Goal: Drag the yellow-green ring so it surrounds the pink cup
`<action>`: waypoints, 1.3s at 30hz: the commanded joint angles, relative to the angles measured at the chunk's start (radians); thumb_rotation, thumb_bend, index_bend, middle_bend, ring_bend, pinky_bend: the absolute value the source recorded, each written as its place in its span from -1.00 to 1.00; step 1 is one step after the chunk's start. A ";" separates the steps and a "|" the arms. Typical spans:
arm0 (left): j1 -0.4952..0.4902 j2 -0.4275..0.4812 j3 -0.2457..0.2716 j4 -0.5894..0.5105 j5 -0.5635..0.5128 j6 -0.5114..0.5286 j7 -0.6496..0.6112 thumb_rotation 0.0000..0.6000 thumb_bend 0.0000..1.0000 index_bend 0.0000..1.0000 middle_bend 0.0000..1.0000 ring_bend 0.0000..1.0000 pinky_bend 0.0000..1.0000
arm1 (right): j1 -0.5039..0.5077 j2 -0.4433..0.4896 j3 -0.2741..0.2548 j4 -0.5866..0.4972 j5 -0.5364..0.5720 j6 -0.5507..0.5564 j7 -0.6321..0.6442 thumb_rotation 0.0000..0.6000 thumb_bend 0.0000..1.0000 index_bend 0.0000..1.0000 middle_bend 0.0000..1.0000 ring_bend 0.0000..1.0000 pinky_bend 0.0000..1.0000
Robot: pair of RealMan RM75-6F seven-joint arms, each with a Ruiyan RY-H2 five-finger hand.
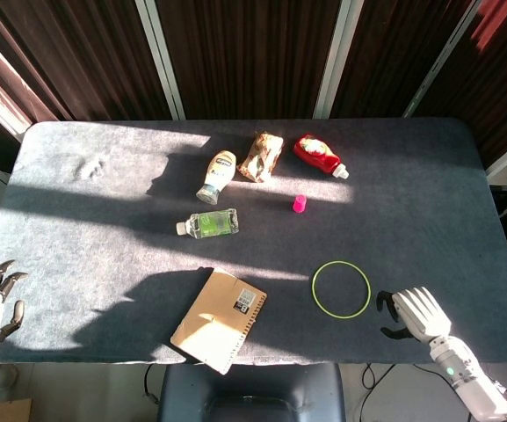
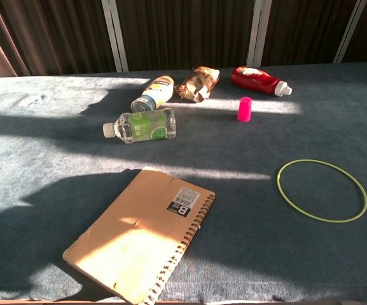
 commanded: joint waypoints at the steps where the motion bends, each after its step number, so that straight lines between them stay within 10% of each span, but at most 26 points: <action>1: 0.001 0.002 0.000 -0.002 0.001 0.001 -0.003 1.00 0.05 -0.43 -0.78 -0.89 -0.55 | 0.020 -0.024 -0.001 0.026 -0.005 -0.022 0.018 1.00 -0.35 0.31 0.66 0.99 0.92; 39: -0.001 0.003 -0.006 0.004 0.002 -0.005 -0.027 1.00 0.05 -0.42 -0.77 -0.89 -0.55 | 0.121 -0.169 -0.010 0.192 0.043 -0.132 0.054 1.00 -0.20 0.38 0.66 0.99 0.92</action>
